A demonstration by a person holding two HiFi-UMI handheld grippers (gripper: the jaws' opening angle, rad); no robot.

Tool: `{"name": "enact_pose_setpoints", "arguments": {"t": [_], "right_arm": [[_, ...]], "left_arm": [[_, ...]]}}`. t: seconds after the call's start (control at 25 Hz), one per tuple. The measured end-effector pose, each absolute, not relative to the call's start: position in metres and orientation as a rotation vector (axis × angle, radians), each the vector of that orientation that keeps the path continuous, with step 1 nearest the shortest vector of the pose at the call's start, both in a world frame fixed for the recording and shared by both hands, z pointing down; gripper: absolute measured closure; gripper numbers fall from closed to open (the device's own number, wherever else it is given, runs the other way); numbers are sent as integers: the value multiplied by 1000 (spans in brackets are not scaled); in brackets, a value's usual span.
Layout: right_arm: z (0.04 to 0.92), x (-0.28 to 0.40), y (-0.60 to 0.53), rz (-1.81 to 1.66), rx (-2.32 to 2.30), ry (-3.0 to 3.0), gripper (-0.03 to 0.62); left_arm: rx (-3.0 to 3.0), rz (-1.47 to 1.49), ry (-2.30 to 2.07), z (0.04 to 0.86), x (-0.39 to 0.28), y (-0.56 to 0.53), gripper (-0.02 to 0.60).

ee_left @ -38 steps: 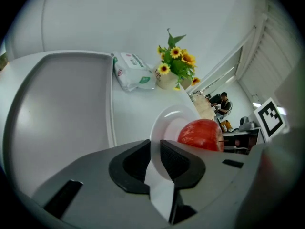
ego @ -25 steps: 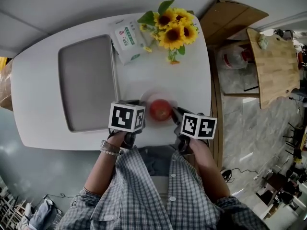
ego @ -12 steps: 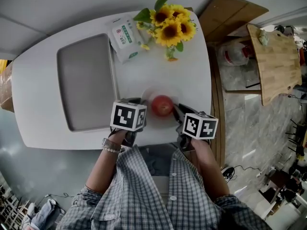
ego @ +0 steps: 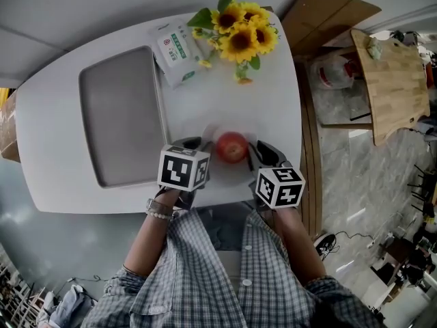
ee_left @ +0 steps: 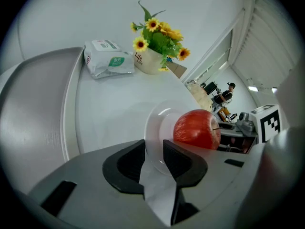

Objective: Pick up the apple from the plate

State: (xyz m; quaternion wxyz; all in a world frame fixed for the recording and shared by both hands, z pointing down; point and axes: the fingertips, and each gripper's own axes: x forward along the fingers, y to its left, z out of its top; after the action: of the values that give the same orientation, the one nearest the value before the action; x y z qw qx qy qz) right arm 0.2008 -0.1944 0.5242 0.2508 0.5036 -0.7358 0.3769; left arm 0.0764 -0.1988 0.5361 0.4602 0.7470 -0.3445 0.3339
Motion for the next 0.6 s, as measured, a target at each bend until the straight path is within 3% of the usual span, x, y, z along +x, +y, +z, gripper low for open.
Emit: {"name": "enact_pose_setpoints", "arguments": {"t": [0.6], "right_arm": [[496,207,-207,901,1427,-2029,516]], "left_arm": [[1952,724,-866,499,67,-211,474]]}}
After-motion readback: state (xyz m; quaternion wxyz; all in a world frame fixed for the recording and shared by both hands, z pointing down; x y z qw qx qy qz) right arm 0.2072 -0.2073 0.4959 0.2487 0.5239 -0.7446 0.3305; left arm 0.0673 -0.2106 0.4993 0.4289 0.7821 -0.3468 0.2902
